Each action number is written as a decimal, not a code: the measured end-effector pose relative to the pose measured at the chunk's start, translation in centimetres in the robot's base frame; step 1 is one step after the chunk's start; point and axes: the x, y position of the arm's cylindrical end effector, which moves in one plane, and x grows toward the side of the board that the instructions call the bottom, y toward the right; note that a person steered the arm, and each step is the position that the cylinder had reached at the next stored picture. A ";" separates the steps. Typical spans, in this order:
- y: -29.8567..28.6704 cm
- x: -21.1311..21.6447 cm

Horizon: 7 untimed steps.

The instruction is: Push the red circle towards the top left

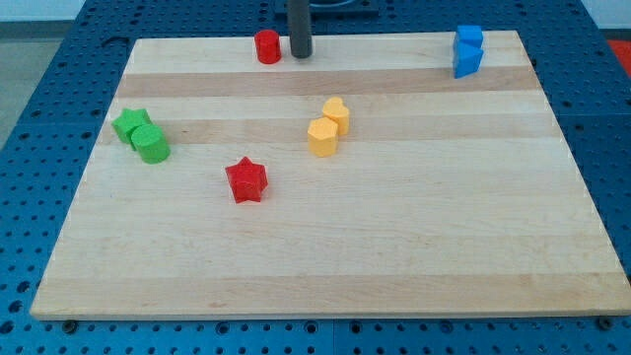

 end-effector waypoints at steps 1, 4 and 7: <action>-0.7 0.0; -5.7 0.0; -9.0 0.0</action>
